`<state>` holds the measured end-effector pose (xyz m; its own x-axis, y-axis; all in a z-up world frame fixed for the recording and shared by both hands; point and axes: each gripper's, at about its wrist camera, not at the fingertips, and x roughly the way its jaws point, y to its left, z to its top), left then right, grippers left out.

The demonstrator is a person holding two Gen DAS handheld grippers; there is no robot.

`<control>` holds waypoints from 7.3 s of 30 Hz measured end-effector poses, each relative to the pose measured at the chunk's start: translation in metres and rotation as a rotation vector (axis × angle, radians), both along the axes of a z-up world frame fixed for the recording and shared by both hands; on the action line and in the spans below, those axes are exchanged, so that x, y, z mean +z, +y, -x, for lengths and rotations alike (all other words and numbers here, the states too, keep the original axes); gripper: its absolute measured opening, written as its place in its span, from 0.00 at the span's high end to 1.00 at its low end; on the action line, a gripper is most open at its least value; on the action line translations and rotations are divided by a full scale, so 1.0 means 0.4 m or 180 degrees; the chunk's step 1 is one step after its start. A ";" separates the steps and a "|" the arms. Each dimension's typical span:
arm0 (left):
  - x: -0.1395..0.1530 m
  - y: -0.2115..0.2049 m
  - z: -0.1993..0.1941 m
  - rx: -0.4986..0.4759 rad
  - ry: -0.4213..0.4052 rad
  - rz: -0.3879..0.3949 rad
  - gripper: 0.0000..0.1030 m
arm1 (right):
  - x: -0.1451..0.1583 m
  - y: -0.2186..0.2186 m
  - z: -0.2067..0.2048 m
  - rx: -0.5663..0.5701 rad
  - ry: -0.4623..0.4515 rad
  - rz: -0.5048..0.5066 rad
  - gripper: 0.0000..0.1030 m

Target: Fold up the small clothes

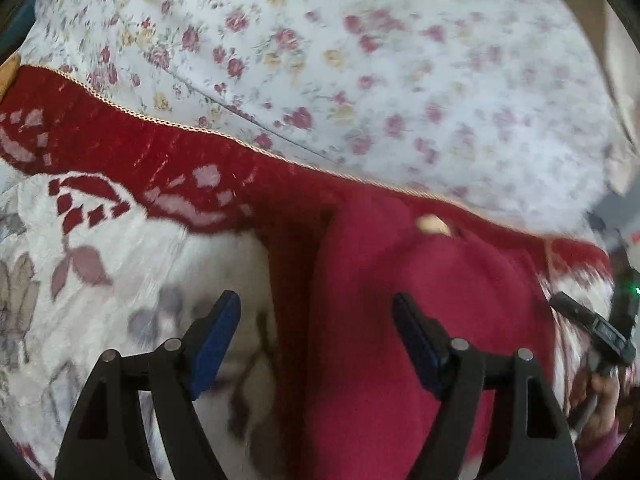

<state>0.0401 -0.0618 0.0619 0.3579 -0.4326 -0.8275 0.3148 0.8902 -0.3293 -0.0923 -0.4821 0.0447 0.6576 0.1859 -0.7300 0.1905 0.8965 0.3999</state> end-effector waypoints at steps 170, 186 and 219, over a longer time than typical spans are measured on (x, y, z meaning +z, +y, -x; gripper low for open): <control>-0.104 -0.045 0.094 -0.0163 -0.0106 0.0453 0.73 | 0.017 0.649 -0.475 0.1252 0.0355 0.0195 0.15; -0.103 -0.055 0.129 -0.0142 -0.0169 0.0241 0.31 | -0.081 0.719 -0.513 0.1572 0.0701 0.0834 0.66; 0.113 -0.370 0.284 -0.0691 -0.0526 -0.0017 0.88 | 0.178 0.311 -0.246 0.0968 -0.0137 0.0042 0.80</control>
